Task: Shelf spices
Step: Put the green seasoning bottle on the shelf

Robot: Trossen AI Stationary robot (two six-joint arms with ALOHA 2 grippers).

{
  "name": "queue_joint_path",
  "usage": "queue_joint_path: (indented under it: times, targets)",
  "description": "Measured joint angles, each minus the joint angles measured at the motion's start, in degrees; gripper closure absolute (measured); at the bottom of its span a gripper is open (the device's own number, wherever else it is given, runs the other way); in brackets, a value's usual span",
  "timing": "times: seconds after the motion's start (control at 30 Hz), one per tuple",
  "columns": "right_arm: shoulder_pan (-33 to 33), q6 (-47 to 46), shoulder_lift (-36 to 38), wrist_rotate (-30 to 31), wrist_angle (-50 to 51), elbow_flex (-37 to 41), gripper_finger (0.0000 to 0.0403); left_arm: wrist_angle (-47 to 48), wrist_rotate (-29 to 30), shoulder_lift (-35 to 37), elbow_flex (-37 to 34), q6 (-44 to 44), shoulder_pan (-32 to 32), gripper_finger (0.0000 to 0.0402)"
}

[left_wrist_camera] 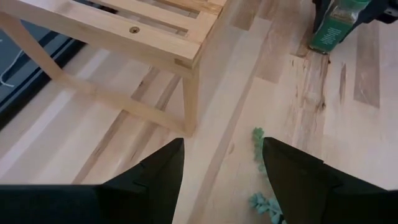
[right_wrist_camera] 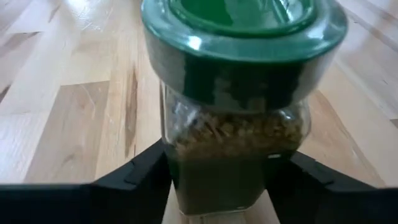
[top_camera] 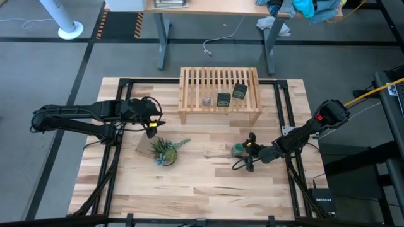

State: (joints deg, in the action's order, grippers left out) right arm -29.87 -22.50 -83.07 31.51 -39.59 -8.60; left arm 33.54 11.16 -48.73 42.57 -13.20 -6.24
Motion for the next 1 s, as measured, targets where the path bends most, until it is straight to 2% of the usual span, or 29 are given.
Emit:
queue_joint_path:
  times: [0.07,0.33,0.43,0.63,0.73,1.0]
  targets:
    - [0.00,0.13,0.00,0.02,0.00,0.00,0.0200,0.00,0.00,0.00,0.00,-0.89,-0.02,0.0190]
    - [0.00,0.32,-0.02,2.10,-2.02,0.00,0.0200,0.02,-0.02,-0.07,0.00,-6.04,-0.02,0.0190]
    - [0.00,1.65,-0.02,2.53,-3.84,0.00,0.0200,-0.01,-0.02,-0.39,0.00,-11.14,-0.01,0.0190]
    - [0.04,4.73,-0.02,2.63,-8.31,0.00,0.0200,-0.81,0.00,-3.61,0.00,-16.40,0.00,0.0190]
    - [0.43,5.77,-0.02,2.54,-10.03,-0.02,0.0200,-5.46,0.00,-7.39,0.00,-13.96,0.26,0.0190]
    - [5.02,6.52,0.00,-1.44,-12.24,-0.05,0.0200,-28.40,-0.09,-22.25,0.02,-1.36,5.66,0.0190]
